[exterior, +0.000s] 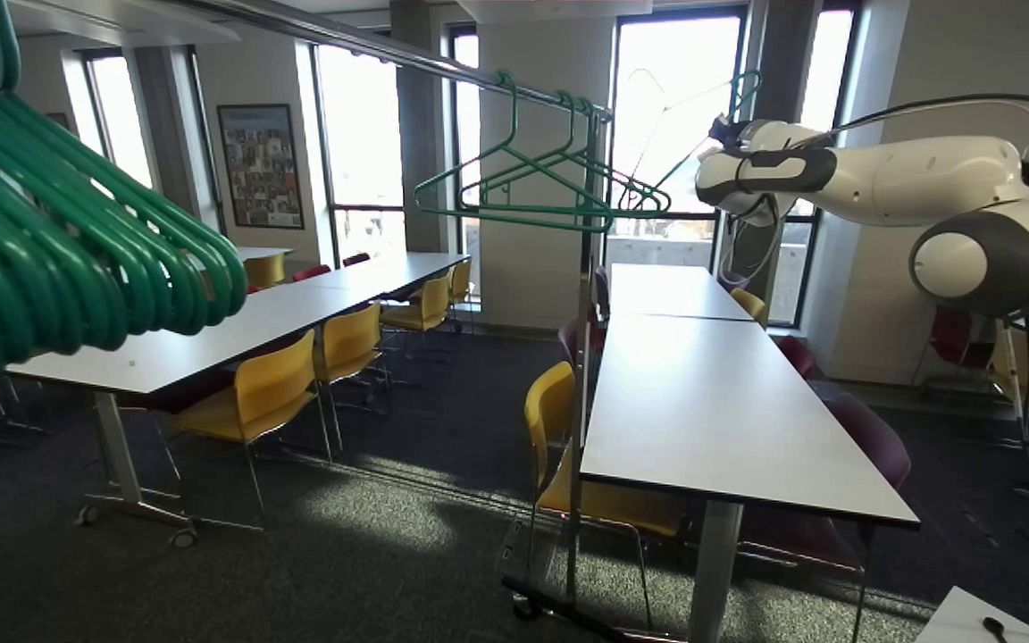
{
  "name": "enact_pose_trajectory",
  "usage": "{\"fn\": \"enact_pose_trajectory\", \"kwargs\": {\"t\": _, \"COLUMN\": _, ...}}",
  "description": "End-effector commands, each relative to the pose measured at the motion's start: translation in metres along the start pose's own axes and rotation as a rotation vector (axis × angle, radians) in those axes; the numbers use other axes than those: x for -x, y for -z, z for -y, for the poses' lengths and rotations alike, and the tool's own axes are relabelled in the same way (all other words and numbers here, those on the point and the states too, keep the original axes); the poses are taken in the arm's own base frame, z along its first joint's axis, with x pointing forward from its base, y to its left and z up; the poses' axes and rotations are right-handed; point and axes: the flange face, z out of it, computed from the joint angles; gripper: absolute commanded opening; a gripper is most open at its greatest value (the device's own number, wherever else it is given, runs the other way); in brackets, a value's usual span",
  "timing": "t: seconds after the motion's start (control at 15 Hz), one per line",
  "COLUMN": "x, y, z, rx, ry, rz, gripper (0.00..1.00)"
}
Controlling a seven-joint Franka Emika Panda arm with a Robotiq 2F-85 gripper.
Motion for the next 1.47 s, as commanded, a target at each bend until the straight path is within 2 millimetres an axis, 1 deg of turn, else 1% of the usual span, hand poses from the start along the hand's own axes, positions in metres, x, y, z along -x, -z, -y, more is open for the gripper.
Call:
{"fn": "enact_pose_trajectory", "kwargs": {"t": 0.0, "x": 0.014, "y": 0.001, "z": 0.017, "rx": -0.019, "ry": 0.066, "rz": 0.003, "gripper": 0.03}}
{"fn": "enact_pose_trajectory", "kwargs": {"t": 0.2, "x": 0.033, "y": 0.004, "z": 0.028, "rx": -0.027, "ry": 0.069, "rz": 0.024, "gripper": 0.03}}
{"fn": "enact_pose_trajectory", "kwargs": {"t": 0.33, "x": 0.046, "y": 0.006, "z": 0.031, "rx": -0.021, "ry": 0.044, "rz": 0.042, "gripper": 0.03}}
{"fn": "enact_pose_trajectory", "kwargs": {"t": 0.67, "x": 0.073, "y": 0.012, "z": 0.020, "rx": 0.039, "ry": -0.040, "rz": 0.058, "gripper": 0.03}}
{"fn": "enact_pose_trajectory", "kwargs": {"t": 0.87, "x": 0.083, "y": 0.019, "z": 0.014, "rx": 0.076, "ry": -0.101, "rz": 0.062, "gripper": 0.03}}
{"fn": "enact_pose_trajectory", "kwargs": {"t": 1.13, "x": 0.093, "y": 0.035, "z": 0.015, "rx": 0.113, "ry": -0.228, "rz": 0.070, "gripper": 0.03}}
{"fn": "enact_pose_trajectory", "kwargs": {"t": 1.4, "x": 0.095, "y": 0.048, "z": 0.027, "rx": 0.123, "ry": -0.309, "rz": 0.031, "gripper": 0.03}}
